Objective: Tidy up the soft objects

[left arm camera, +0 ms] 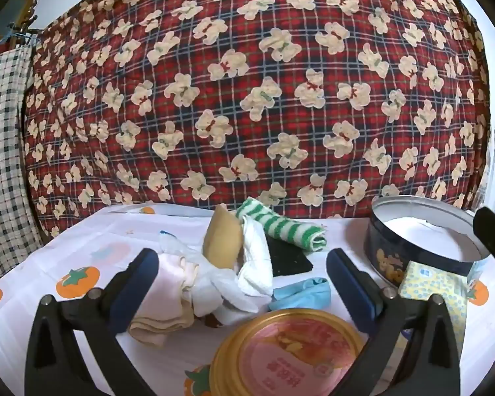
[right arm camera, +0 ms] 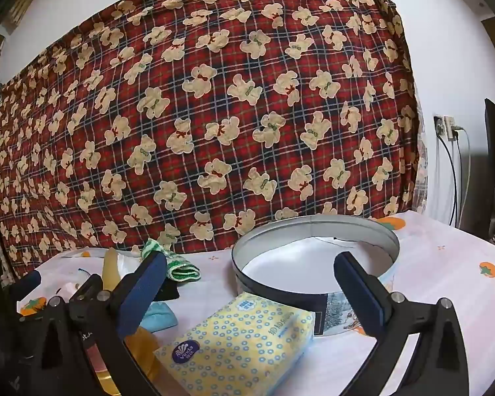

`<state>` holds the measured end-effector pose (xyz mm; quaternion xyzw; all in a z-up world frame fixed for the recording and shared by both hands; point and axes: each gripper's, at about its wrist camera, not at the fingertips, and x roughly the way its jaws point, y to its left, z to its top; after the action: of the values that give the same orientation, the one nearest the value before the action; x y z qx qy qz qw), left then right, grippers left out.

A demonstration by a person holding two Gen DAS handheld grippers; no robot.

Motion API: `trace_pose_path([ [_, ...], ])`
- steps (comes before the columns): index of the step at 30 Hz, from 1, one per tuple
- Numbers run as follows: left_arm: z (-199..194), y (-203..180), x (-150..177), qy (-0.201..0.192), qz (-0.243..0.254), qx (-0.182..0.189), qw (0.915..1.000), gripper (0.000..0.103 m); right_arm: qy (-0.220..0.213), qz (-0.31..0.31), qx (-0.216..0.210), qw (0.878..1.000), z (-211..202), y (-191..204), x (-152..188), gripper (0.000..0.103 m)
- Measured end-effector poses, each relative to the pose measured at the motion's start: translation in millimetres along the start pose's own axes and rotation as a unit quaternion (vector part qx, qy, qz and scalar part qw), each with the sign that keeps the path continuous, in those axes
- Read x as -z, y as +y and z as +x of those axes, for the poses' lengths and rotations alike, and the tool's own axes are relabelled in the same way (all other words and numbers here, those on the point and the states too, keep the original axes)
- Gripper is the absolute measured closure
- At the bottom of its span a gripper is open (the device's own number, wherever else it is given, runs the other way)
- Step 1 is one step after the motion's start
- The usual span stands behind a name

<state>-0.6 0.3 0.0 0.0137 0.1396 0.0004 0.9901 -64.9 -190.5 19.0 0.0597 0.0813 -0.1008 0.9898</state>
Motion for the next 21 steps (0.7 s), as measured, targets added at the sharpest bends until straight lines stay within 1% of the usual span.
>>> trace_pose_path([
  [2,-1.1,-0.5,0.2,0.001,-0.003,-0.002,1.0,0.0,0.001,0.0,0.0,1.0,0.5,0.1,0.0,0.001],
  [3,0.6,0.1,1.7,0.009,-0.009,0.008,0.9999,0.0,0.001,0.0,0.001,1.0,0.9,0.2,0.0,0.001],
  [8,0.3,1.7,3.1,0.008,-0.008,0.01,0.9999,0.0,-0.001,0.0,0.0,1.0,1.0,0.5,0.2,0.001],
  [11,5.2,-4.3,1.7,0.01,-0.007,0.01,0.9999,0.0,-0.003,0.001,0.0,1.0,0.5,0.0,0.0,0.0],
  [21,6.2,-0.6,1.8,0.01,-0.006,0.012,0.9999,0.0,-0.002,0.0,0.0,1.0,1.6,1.3,0.0,0.001],
])
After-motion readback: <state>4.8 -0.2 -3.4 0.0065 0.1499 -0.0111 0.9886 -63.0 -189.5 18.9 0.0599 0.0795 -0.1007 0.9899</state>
